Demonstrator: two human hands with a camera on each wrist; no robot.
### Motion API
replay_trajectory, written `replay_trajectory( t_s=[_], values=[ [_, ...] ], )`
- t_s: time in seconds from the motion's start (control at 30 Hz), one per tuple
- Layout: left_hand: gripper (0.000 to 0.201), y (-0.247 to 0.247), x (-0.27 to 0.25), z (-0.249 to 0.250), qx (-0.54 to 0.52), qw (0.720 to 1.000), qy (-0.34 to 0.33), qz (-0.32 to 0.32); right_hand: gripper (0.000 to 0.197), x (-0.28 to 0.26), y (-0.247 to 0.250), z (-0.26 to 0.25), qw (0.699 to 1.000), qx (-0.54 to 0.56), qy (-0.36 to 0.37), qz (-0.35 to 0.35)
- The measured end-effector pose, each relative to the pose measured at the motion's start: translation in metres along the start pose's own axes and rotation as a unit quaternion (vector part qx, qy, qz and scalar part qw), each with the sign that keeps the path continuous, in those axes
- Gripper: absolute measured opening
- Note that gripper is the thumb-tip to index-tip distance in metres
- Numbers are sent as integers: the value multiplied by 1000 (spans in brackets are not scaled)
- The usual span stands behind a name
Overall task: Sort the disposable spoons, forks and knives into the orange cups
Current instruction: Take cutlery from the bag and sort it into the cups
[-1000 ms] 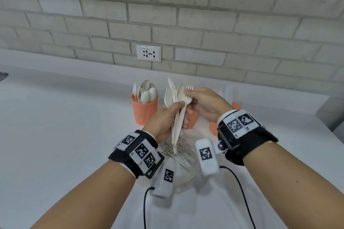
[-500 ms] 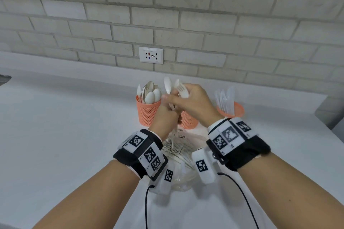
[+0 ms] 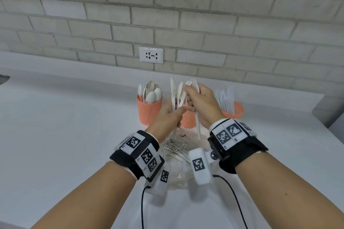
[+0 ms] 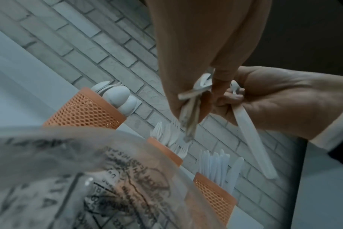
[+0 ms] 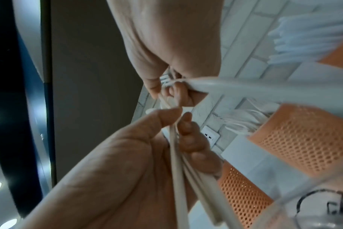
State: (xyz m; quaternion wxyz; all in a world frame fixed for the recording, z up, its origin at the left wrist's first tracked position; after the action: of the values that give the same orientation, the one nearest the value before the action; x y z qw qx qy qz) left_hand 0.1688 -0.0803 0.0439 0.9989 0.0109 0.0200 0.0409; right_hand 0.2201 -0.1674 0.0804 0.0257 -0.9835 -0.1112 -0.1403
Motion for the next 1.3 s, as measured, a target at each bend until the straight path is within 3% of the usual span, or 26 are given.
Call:
replay_trajectory(
  t_s=[0.17, 0.27, 0.37, 0.47, 0.67, 0.77, 0.87, 1.1, 1.2, 1.3],
  values=[
    [5, -7, 5, -5, -119, 989, 80, -45, 26, 3, 3, 2, 993, 115, 0, 20],
    [3, -11, 6, -2, -122, 987, 64, -83, 16, 3, -3, 6, 997, 78, -16, -19],
    [6, -14, 7, -2, -126, 985, 55, -103, 21, 3, -7, 14, 998, 37, -31, -44],
    [11, -11, 10, -2, -123, 987, 56, -89, 9, 6, 0, 14, 999, 40, -19, -16],
    [23, -8, 14, -1, -97, 992, 58, -63, 29, 4, -8, 18, 995, 68, -51, -42],
    [23, -8, 12, 0, -84, 993, 43, -74, 29, 5, -9, 21, 995, 70, -64, -41],
    [27, -11, 10, 4, -93, 990, 33, -97, 12, 5, -14, 22, 992, 74, -62, -75],
    [25, -1, 16, -3, -101, 989, 55, -94, 21, 7, -22, 39, 978, 93, -118, -146],
    [21, 7, 20, -3, -124, 989, 64, -57, 19, 19, -8, 41, 983, 95, -137, -77],
    [15, 21, 27, -5, -147, 987, 68, -10, 11, 45, 22, 17, 996, 63, -58, 24]
  ],
)
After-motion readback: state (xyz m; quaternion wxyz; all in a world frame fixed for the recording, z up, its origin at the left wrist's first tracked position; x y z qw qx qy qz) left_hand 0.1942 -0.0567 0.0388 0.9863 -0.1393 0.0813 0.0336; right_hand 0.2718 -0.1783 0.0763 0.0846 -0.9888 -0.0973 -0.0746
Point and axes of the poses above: each hand's wrist, its own x-axis towards the middle knuckle, its own y-axis out of the back of the hand, z = x × y, the point moved 9 cm from there along x, towards the middle knuckle, and after that the axes turned 8 degrees about y, right-handed, at the moved point
